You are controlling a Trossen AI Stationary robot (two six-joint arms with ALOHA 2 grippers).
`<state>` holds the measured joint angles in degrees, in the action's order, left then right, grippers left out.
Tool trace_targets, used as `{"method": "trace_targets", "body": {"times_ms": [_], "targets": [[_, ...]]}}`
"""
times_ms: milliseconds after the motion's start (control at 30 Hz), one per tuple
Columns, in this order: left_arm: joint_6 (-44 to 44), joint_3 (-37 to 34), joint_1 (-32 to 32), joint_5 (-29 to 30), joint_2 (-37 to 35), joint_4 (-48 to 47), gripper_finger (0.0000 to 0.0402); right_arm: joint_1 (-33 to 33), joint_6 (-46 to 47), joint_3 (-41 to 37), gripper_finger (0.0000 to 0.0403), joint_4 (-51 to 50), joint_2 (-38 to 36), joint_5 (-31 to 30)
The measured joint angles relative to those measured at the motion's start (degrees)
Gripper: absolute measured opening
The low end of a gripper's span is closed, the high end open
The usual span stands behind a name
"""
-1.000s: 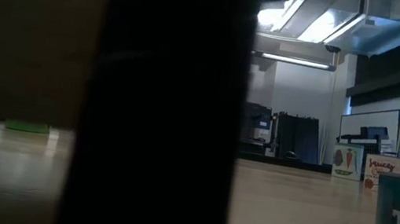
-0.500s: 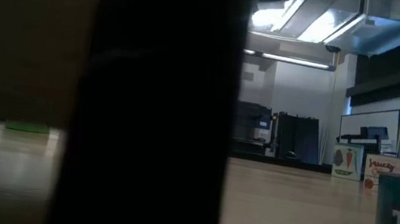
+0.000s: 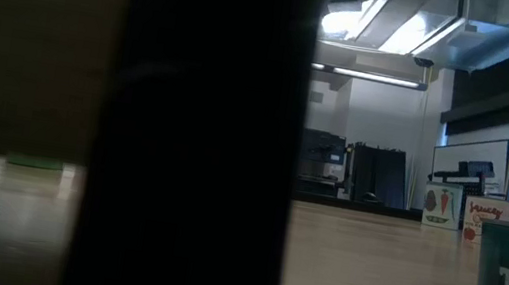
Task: Pick and place cans onto a shelf
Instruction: Put the canned cherries on the shelf
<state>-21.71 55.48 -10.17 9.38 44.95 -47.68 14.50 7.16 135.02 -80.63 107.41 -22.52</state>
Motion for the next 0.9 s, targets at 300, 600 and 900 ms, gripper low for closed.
{"method": "trace_targets", "body": {"times_ms": [300, 600, 900], "targets": [[9.68, 6.73, -3.60, -2.21, 11.53, -5.14, 0.0000, 0.00, 5.21, 0.00, 0.0003, -7.62, -4.65, -7.10], [6.81, 12.98, -5.77, -9.09, 24.84, -15.32, 0.0000, 0.00, 8.03, -0.07, 0.0004, -9.35, -6.34, -10.70], [5.34, 12.96, -14.01, -15.27, 32.77, -12.04, 0.0000, -0.01, 9.22, -0.07, 0.0004, -9.36, -8.50, -12.84]]}}
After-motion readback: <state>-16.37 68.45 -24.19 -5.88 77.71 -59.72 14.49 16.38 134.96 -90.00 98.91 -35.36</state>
